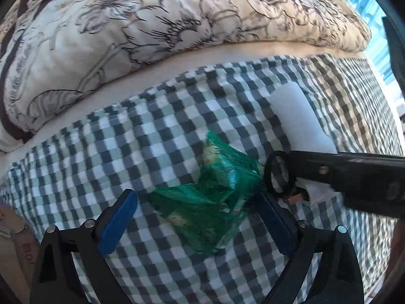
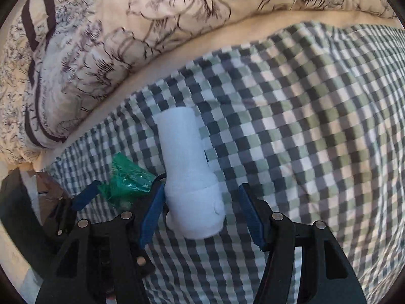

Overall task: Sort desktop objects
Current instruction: 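Grasp the green packet with the left tool while the right tool grasps the white hair dryer, then carry the green packet and hair dryer into the box and release both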

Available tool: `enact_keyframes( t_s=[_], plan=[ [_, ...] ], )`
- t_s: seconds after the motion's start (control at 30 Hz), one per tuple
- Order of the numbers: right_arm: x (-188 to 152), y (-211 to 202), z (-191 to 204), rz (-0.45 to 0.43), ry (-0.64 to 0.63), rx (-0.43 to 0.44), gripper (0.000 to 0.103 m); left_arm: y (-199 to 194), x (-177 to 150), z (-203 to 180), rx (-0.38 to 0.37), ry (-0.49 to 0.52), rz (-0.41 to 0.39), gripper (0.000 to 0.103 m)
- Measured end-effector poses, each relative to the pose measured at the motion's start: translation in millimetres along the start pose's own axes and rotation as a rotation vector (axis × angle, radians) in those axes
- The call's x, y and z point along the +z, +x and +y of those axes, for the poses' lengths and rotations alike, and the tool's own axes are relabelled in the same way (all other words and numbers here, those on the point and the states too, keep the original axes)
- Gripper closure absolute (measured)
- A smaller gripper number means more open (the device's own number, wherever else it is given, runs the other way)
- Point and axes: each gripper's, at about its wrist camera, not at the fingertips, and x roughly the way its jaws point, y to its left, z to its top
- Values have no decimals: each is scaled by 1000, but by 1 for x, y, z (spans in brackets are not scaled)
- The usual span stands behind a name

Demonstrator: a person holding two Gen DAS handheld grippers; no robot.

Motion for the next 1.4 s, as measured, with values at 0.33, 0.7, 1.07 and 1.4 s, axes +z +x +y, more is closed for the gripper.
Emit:
enact_keyframes(
  t_s=[0.33,0.7,1.07,1.4],
  plan=[
    [-22,-32,2,-75,17,-30,58,-35,-19,-5,-101,-27,-31,71],
    [-75,-135,11,-153,-44,-51,58,-148,-50,11,-48,-120,-138,71],
    [-143,-204,114,-241,-156,48,57,-305,-99,108,47,-231,-315,71],
    [-191,-189,287,-217,-364,180,57,-331,-180,237,134,-384,-276,71]
  ],
)
